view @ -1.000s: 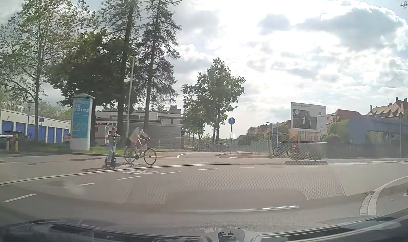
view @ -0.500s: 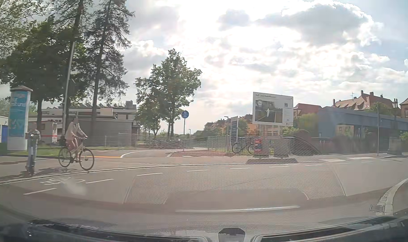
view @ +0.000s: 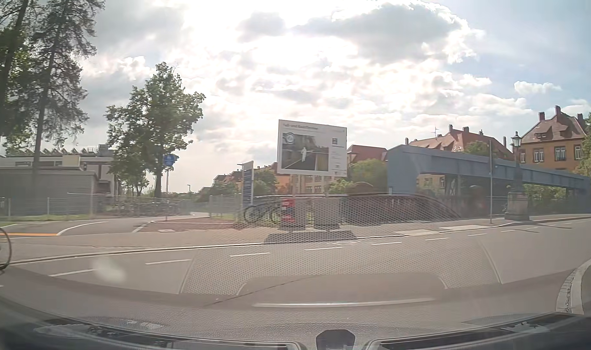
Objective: Follow the waypoints while adhering to traffic rules and regulations
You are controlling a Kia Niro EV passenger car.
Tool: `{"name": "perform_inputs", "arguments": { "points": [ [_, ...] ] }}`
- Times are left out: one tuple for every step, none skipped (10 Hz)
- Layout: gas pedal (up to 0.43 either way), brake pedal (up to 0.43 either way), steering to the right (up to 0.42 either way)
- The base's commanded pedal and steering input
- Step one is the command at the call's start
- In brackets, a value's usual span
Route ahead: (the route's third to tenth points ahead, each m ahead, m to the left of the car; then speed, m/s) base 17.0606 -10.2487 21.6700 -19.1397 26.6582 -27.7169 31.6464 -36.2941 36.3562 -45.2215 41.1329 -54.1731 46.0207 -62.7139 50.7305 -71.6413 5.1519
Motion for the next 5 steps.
{"name": "perform_inputs", "arguments": {
  "points": [
    [0.067, 0.0, 0.4],
    [0.067, 0.0, 0.402],
    [0.067, 0.0, 0.403],
    [0.067, 0.0, 0.406],
    [0.067, 0.0, 0.409]
  ]
}}
